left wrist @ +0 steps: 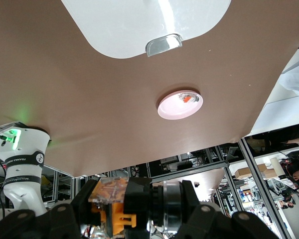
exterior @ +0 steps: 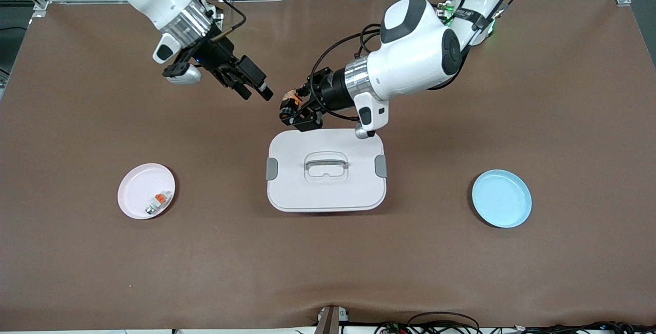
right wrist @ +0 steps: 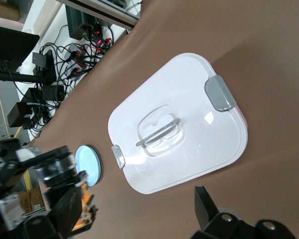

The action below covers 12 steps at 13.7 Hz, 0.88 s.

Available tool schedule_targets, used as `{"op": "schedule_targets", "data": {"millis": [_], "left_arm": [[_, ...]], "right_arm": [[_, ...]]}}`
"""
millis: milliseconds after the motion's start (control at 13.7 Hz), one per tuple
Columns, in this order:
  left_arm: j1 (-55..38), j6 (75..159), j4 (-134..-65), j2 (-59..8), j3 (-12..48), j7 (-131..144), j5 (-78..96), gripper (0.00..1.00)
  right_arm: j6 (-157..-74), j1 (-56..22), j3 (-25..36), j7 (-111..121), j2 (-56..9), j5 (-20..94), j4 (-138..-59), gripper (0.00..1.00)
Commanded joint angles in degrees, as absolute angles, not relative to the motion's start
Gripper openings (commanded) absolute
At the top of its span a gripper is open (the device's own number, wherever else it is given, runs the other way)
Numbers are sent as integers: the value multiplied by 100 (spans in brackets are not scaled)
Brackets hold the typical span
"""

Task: Transfer orange switch to right arm and place
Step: 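Move the right gripper toward the switch held by the left gripper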

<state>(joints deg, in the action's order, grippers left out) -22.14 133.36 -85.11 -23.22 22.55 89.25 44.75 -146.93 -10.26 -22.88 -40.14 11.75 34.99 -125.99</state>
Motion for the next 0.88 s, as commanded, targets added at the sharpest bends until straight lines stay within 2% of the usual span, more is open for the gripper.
{"op": "schedule_targets", "data": {"millis": [0,511,804], "left_arm": [[-2224,13377,-8508,-2206,2276,9114,4377,38],[-2250,13386,-8517,-2215,2276,9097,4359,38],[-2250,13386,-8534,-2215,2276,9070,4359,38]], "right_arm": [[-14783,-1002,-2452,-4148,1090,3551,-12586,100],[-14590,-984,-2531,-4448,1028,3507,-12191,100],[-13757,-774,-2479,-4158,1081,3323,-12015,100]]}}
